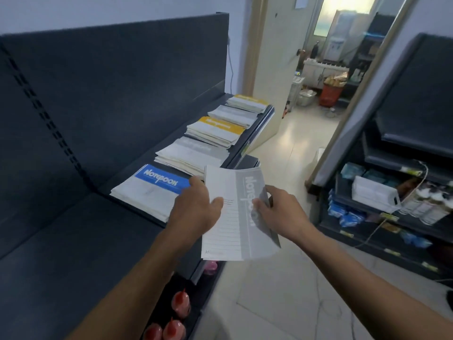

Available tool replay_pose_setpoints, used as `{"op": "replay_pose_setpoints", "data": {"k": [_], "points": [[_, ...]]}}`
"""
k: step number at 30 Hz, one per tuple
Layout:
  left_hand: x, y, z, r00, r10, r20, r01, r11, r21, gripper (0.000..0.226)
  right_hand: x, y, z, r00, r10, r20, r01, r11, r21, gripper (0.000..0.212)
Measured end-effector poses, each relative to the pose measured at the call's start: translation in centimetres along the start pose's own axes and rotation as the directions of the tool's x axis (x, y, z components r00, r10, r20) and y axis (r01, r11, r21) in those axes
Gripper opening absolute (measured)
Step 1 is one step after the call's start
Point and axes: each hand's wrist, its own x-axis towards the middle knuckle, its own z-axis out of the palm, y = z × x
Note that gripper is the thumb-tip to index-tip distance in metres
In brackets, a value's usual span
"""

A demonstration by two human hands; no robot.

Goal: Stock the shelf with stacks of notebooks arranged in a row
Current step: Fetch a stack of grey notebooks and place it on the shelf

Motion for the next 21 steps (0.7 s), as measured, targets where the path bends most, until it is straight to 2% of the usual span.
{"op": "replay_pose_setpoints", "data": {"k": [11,21], "points": [[13.1,7.7,5.1,0.993,0.095,0.077,-0.097,0.995,0.021,0.043,11.8,6.6,-3.6,0.987,0.121,-0.104,-0.104,0.983,0.150,0.023],[24.2,17.3,12.0,0.994,0.057,0.094,-0.059,0.998,0.015,0.045,23.9,14.8,-10.0,0.989,0.133,-0.066,-0.121,0.980,0.156,0.018]]}}
